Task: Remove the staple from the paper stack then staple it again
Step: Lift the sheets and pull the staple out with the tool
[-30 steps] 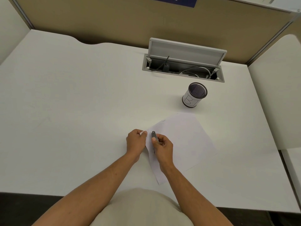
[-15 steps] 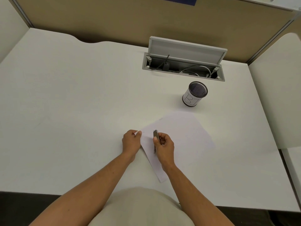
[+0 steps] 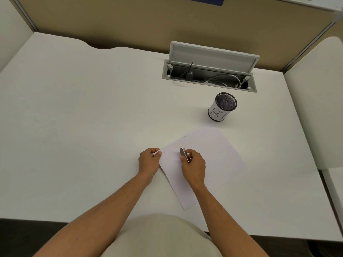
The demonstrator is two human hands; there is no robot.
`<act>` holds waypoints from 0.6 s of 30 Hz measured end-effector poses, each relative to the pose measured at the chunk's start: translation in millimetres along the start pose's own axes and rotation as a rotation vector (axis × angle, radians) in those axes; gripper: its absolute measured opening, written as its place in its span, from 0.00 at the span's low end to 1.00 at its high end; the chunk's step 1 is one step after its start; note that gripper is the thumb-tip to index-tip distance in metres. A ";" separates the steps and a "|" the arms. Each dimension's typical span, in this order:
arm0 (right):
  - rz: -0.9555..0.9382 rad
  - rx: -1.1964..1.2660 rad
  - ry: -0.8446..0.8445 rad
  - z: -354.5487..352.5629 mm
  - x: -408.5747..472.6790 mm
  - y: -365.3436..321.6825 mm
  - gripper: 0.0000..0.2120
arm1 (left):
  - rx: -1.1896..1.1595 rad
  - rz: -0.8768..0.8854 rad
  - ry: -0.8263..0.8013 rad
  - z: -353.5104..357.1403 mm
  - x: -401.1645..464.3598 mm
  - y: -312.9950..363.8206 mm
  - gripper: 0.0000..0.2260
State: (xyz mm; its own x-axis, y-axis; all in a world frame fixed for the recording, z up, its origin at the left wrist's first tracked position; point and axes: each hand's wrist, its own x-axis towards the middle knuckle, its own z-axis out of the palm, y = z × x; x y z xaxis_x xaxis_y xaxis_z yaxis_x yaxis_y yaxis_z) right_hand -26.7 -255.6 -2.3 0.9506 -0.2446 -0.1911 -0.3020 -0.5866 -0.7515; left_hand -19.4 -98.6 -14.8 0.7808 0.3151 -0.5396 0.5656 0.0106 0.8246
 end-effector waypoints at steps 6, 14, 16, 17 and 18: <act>0.062 0.042 -0.003 -22.1 9.7 15.8 0.11 | 0.098 0.075 0.020 -3.0 3.5 0.9 0.03; 0.159 0.141 0.169 -66.1 13.1 48.8 0.09 | 0.300 0.210 -0.006 -22.3 22.7 14.9 0.04; 0.168 0.160 0.198 -73.5 15.3 53.1 0.08 | 0.395 0.279 -0.022 -27.6 30.6 22.3 0.05; 0.164 0.167 0.210 -76.1 16.8 53.7 0.08 | 0.432 0.301 -0.029 -29.8 34.9 26.4 0.05; 0.154 0.173 0.219 -77.8 18.4 53.5 0.07 | 0.462 0.313 -0.037 -32.2 39.1 29.9 0.05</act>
State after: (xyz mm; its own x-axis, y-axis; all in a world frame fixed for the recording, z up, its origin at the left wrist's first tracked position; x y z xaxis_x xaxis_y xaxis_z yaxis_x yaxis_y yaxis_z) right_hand -31.0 -351.5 3.2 0.8506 -0.4923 -0.1846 -0.4069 -0.3940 -0.8241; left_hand 19.5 -55.4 -5.7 0.9342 0.2028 -0.2934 0.3564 -0.4982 0.7904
